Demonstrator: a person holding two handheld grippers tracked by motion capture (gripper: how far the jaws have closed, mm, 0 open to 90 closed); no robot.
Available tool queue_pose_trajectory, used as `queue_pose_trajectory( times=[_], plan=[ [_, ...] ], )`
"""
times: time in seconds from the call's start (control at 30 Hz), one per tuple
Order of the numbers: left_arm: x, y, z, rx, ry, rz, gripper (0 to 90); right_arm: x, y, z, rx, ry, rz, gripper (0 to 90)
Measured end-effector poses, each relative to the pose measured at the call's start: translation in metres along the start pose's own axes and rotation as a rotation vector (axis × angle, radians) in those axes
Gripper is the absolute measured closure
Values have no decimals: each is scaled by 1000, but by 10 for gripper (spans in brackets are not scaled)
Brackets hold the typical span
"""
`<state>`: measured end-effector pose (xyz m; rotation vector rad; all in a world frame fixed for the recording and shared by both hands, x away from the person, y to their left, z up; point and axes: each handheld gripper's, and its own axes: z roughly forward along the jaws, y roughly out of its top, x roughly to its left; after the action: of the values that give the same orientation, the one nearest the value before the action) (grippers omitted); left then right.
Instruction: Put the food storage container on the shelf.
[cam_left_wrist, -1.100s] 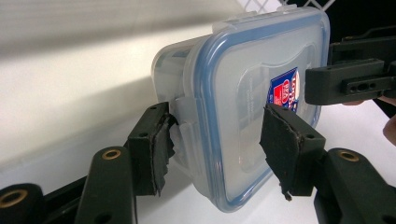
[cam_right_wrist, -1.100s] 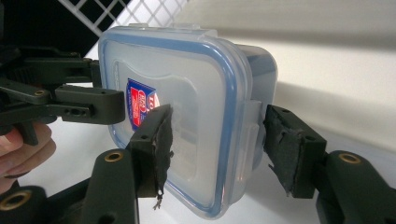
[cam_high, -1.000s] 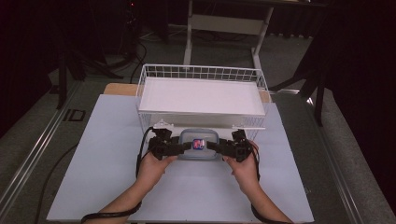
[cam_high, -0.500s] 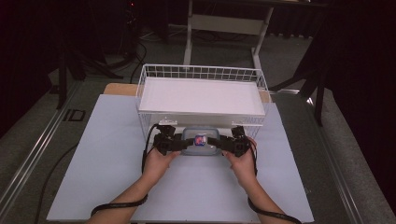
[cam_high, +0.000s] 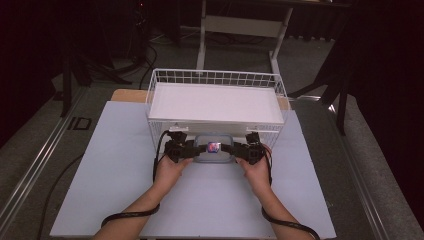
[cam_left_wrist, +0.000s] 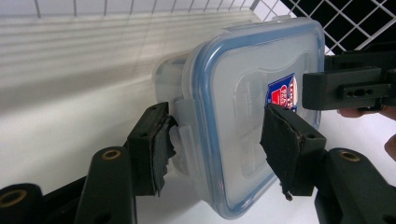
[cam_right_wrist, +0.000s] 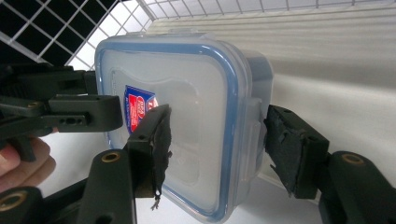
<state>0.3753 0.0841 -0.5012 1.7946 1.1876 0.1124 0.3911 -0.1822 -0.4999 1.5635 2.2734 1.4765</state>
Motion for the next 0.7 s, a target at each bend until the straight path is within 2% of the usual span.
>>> queue_pose_trajectory(
  times=[0.03,0.07,0.1,0.13,0.17,0.27,0.33,0.43,0.5,0.6,0.67,0.7],
  plan=[
    [0,0,0,0,0,0,445,0,0,0,0,0,0,418],
    [5,1,0,-11,-3,35,446,-2,1,1,-3,6,6,417],
    [7,1,1,-18,-11,38,447,-2,1,1,0,7,20,416],
    [7,1,1,-18,-11,38,447,-2,1,1,0,7,20,416],
    [8,-1,1,-35,-13,3,447,-2,2,1,-1,8,26,412],
    [13,0,3,-52,-38,3,452,4,2,4,7,-36,-25,374],
    [15,0,4,-57,-47,4,451,4,3,4,12,-36,-9,375],
    [14,-1,7,-65,-36,21,433,4,3,5,8,-38,10,361],
    [12,-1,9,-66,-25,27,412,4,4,7,-4,-51,-19,339],
    [13,-1,10,-75,-19,32,394,5,3,10,-7,-53,-6,328],
    [12,0,11,-74,12,45,393,5,3,10,-8,-51,10,333],
    [12,0,13,-67,36,61,411,5,3,10,-16,-70,-8,344]
  ],
)
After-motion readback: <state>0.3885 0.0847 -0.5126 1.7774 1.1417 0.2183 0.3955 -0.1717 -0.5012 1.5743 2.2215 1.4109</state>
